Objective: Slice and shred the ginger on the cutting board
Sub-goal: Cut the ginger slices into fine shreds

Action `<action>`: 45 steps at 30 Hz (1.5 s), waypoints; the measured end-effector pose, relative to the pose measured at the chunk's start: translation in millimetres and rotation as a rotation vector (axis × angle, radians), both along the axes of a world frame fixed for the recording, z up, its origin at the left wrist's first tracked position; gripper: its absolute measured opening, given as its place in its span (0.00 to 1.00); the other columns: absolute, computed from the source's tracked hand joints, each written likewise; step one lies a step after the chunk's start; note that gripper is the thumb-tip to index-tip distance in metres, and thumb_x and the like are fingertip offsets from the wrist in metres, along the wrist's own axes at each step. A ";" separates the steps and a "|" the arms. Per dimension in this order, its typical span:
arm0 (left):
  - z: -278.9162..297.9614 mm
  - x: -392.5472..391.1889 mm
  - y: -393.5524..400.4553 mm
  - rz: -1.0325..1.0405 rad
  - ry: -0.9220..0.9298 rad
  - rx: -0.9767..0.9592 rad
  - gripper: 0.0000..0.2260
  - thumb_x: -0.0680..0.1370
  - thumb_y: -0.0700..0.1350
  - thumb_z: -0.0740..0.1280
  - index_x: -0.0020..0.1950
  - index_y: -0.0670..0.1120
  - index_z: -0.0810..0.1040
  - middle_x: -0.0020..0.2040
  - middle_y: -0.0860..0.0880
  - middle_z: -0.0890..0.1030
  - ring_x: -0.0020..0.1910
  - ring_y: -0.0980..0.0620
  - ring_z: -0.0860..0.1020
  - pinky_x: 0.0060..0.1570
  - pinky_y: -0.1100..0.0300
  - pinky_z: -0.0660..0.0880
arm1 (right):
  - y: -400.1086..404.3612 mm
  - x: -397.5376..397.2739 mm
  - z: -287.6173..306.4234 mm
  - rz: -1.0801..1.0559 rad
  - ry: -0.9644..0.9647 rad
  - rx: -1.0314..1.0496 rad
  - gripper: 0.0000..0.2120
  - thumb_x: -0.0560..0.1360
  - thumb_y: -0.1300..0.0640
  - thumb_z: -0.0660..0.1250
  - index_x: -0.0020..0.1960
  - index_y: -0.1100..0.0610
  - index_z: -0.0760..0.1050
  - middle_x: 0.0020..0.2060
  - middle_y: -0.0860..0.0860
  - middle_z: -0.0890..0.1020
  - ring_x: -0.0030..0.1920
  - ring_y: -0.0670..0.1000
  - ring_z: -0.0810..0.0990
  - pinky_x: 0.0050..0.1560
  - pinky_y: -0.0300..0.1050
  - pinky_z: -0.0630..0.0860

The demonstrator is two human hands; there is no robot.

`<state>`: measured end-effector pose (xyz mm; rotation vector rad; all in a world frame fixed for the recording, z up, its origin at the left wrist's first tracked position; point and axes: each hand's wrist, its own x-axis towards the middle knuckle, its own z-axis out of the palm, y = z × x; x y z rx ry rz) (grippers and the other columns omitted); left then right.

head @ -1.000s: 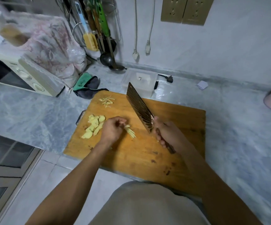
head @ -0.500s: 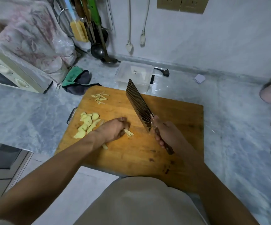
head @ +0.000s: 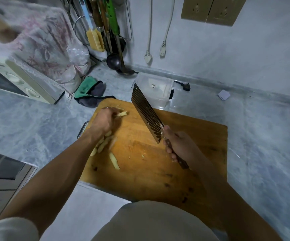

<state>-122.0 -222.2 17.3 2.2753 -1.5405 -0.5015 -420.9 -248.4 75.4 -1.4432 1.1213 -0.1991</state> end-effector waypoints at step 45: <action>-25.5 -108.7 75.6 -0.320 0.119 0.130 0.14 0.77 0.49 0.72 0.62 0.51 0.82 0.61 0.51 0.79 0.59 0.51 0.77 0.61 0.55 0.74 | 33.4 -28.5 -19.8 -0.065 0.094 -0.076 0.29 0.83 0.37 0.52 0.39 0.58 0.75 0.28 0.52 0.76 0.26 0.50 0.73 0.29 0.41 0.72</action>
